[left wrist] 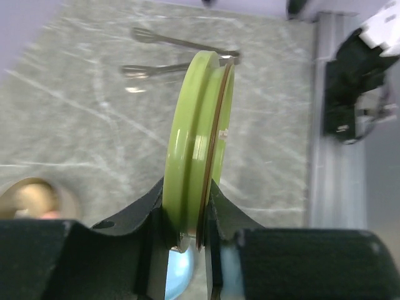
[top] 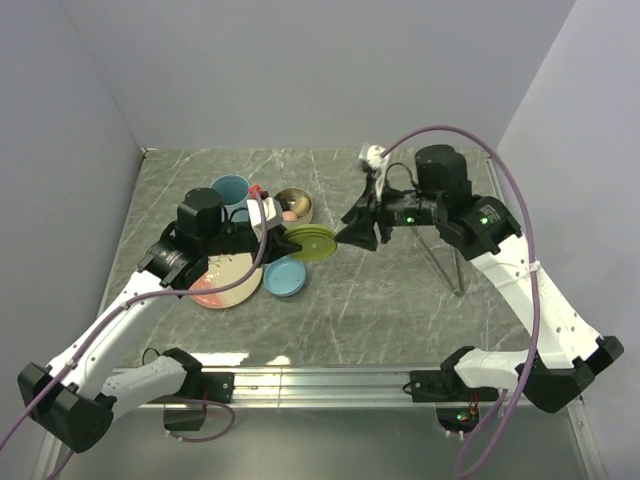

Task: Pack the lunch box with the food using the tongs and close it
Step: Pass the lid of the lunch box from the right arm to the left, then pass the lid of the lunch box from the left arm to the right, then put the lid back on the lunch box, then move the lunch box

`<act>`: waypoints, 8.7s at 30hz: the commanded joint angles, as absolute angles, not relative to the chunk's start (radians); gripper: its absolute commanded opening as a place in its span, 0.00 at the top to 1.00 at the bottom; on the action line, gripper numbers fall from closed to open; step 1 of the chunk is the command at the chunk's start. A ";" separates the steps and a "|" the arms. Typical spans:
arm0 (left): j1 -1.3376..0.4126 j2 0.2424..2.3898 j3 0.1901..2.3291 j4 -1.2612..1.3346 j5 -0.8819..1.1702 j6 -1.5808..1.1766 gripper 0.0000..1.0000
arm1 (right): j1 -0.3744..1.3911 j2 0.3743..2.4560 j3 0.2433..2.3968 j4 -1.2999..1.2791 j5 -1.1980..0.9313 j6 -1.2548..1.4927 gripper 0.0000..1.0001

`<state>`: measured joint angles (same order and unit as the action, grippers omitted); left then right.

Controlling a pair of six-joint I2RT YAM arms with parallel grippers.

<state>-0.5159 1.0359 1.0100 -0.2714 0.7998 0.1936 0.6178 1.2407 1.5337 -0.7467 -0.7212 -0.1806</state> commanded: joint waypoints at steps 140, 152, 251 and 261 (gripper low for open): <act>-0.074 0.672 1.035 -0.644 0.227 -0.178 0.01 | 0.502 2.356 2.112 -0.518 -0.198 0.212 1.00; -0.069 0.663 1.020 -0.646 0.239 -0.179 0.01 | 0.502 2.356 2.178 -0.670 -0.216 0.150 1.00; -0.069 0.652 1.014 -0.649 0.319 -0.130 0.00 | 0.670 2.281 2.062 -0.802 -0.066 -0.061 0.50; -0.069 0.641 1.032 -0.669 0.313 -0.117 0.01 | 0.666 2.330 2.051 -0.868 -0.061 -0.110 0.49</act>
